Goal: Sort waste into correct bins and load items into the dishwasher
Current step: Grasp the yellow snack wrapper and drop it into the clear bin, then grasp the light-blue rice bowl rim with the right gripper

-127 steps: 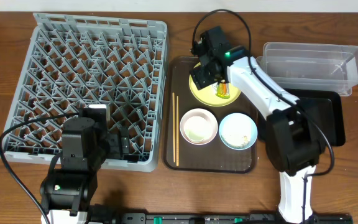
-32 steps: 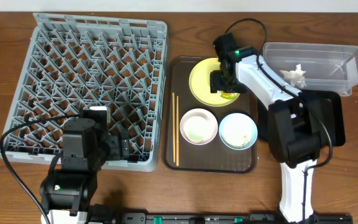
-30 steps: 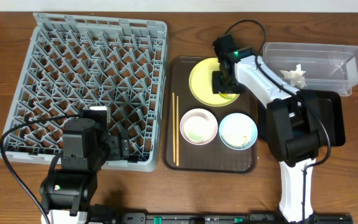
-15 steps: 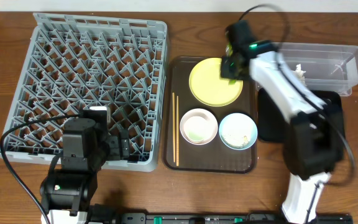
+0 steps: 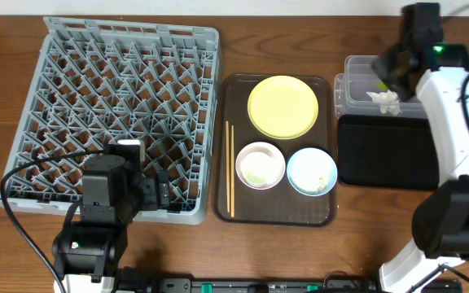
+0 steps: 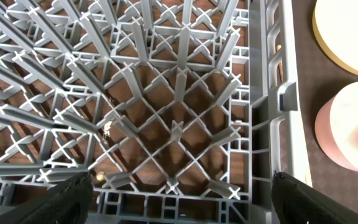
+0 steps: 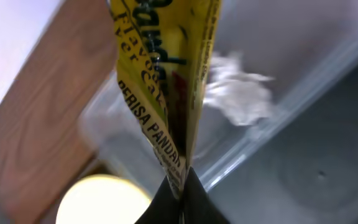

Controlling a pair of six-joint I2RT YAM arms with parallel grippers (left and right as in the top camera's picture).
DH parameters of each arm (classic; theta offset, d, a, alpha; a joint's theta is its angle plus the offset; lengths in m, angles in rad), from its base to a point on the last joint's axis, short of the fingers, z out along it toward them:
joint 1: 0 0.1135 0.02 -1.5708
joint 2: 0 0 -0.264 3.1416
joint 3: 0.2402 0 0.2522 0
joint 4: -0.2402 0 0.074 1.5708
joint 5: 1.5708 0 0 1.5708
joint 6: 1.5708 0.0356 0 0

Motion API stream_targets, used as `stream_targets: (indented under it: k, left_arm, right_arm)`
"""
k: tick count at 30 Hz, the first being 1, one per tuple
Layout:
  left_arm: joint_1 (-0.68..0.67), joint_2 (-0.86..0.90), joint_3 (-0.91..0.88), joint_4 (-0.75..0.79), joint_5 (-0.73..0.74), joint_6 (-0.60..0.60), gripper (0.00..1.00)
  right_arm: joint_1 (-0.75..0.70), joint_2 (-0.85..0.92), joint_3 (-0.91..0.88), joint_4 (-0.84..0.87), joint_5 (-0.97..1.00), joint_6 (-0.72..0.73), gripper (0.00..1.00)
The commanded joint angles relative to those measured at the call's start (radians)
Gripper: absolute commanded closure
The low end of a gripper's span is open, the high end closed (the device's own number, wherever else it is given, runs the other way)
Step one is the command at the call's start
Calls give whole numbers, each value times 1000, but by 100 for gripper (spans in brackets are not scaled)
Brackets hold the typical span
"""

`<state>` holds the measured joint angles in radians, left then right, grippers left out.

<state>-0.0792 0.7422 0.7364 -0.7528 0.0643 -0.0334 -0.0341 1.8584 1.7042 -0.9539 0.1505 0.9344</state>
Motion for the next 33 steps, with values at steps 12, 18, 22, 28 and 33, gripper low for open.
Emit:
stream_targets:
  k: [12,18,22,28,33]
  left_arm:
    - [4,-1,22,-2,-2,-13,8]
    - [4,-1,22,-2,-2,-13,8]
    - [4,-1,22,-2,-2,-13,8]
    - [4,-1,22,-2,-2,-13,8]
    - [4,-1,22,-2,-2,-13,8]
  right_arm:
    - [-51,63,-5,-3,24,140,30]
    - [-50,56,-4,43,-107,-187,40]
    - [-33,21,-4,31,-246,-451,30]
    - [46,-72,-5,-107,-412,-797,30]
    - [133,-116,-6,-293,-401,-856,30]
